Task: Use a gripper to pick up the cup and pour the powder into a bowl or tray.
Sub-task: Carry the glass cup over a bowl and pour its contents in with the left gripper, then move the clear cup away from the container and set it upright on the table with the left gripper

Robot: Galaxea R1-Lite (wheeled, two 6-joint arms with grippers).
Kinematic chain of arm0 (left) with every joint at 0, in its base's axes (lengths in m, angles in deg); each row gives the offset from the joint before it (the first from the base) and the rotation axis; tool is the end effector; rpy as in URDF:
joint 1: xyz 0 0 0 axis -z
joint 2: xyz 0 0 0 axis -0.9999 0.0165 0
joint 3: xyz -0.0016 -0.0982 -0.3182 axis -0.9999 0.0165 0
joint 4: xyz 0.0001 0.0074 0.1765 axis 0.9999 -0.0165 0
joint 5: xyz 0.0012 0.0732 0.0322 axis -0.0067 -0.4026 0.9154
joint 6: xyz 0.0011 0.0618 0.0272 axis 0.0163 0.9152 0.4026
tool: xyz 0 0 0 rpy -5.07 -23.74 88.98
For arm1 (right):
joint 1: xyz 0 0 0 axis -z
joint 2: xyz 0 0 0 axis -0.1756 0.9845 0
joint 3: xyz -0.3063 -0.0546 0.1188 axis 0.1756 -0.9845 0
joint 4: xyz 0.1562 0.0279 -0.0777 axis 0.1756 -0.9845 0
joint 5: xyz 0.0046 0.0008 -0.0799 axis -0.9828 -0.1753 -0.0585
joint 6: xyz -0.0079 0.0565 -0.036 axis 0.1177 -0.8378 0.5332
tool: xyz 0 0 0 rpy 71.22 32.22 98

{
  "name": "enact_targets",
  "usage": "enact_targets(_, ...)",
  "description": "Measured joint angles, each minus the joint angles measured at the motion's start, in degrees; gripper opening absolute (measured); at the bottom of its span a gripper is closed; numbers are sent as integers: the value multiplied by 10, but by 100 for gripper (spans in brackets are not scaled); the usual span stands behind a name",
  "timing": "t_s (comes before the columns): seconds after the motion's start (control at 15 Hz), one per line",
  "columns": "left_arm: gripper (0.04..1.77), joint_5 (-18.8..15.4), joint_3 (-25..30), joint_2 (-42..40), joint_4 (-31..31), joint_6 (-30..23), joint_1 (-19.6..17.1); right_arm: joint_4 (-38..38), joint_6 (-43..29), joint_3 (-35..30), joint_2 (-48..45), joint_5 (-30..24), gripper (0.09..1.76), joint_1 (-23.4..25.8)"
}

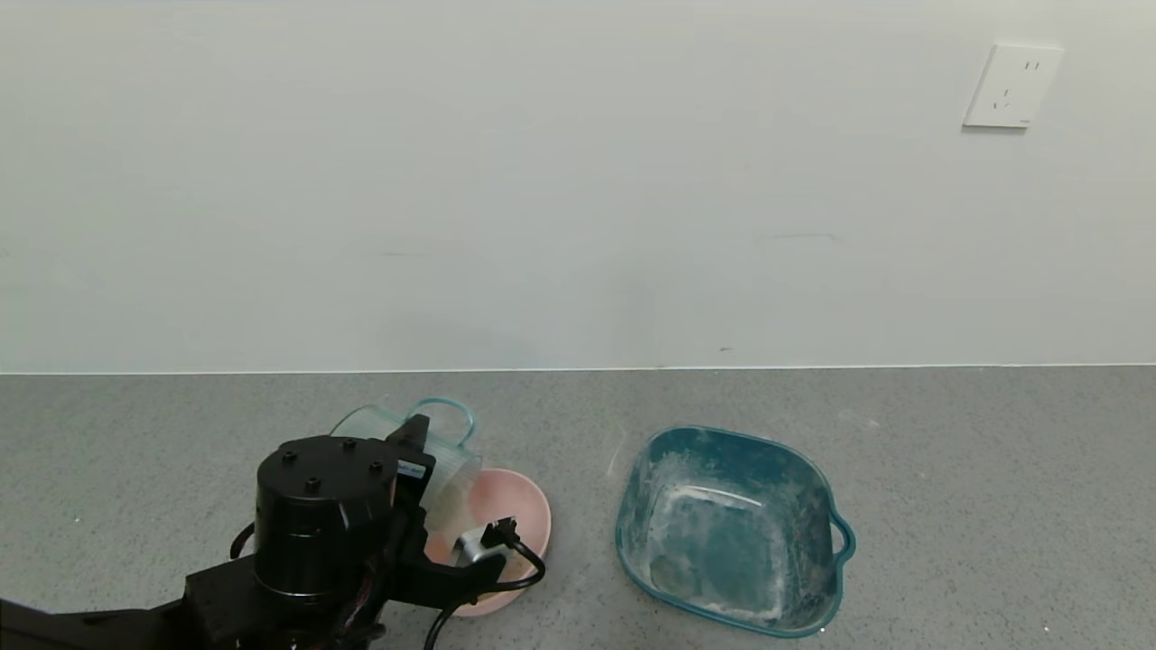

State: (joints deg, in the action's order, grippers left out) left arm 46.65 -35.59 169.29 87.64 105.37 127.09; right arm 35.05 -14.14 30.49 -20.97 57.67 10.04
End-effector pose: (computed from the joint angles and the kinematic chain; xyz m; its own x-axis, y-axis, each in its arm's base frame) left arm 0.2482 -0.1319 0.1556 0.9483 0.1804 -0.2610 0.3132 -0.4006 0.8611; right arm -0.0259 0.0000 0.0750 1.0000 0.0021 -0.0024 -0.0022 0.9999 -0.0118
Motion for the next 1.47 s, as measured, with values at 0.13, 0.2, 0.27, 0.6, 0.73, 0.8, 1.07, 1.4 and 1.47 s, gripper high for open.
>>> enact_targets(0.13, 130, -9, -4, 0, 0, -26, 1, 0, 0, 0, 0, 0, 171, 0)
enact_targets(0.2, 130, -10, -6, 0, 0, -37, 1, 0, 0, 0, 0, 0, 171, 0)
enact_targets(0.27, 130, -14, -6, 0, 0, -52, 2, 0, 0, 0, 0, 0, 171, 0)
enact_targets(0.6, 130, -23, -5, 0, -3, -129, 25, 0, 0, 0, 0, 0, 171, 0)
enact_targets(0.73, 130, -19, -5, -2, -2, -153, 30, 0, 0, 0, 0, 0, 171, 0)
enact_targets(0.8, 130, -16, -4, -4, -2, -168, 37, 0, 0, 0, 0, 0, 171, 0)
enact_targets(1.07, 130, -8, 2, -20, -2, -212, 57, 0, 0, 0, 0, 0, 171, 0)
enact_targets(1.4, 130, -10, 1, -41, -2, -291, 63, 0, 0, 0, 0, 0, 171, 0)
enact_targets(1.47, 130, -9, 1, -45, -2, -304, 63, 0, 0, 0, 0, 0, 171, 0)
